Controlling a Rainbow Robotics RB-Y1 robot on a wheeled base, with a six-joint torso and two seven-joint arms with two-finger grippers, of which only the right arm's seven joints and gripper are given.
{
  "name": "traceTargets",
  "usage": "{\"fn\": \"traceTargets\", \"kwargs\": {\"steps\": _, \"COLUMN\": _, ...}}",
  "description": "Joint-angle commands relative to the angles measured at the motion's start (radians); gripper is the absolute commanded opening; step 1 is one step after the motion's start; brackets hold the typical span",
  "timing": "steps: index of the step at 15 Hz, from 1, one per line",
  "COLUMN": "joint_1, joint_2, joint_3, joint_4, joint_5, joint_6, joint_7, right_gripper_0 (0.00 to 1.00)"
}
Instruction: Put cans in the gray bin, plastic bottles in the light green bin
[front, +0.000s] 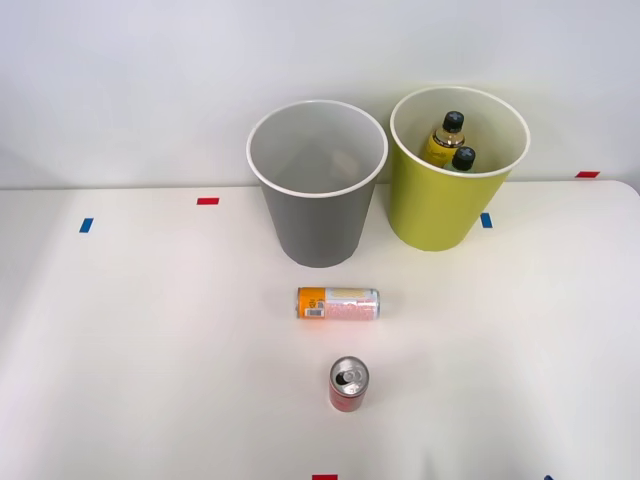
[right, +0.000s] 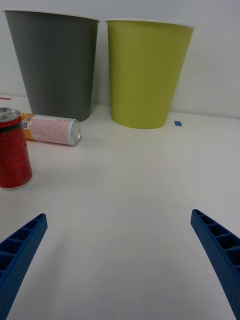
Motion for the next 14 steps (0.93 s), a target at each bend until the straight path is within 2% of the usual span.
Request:
{"fn": "traceTargets", "kwargs": {"steps": 1, "joint_1": 0.0, "joint_2": 0.0, "joint_3": 0.0, "joint_4": 0.0, "joint_5": 0.0, "joint_6": 0.0, "joint_7": 0.0, "right_gripper_0": 1.0}}
{"fn": "traceTargets", "kwargs": {"steps": 14, "joint_1": 0.0, "joint_2": 0.0, "joint_3": 0.0, "joint_4": 0.0, "joint_5": 0.0, "joint_6": 0.0, "joint_7": 0.0, "right_gripper_0": 1.0}}
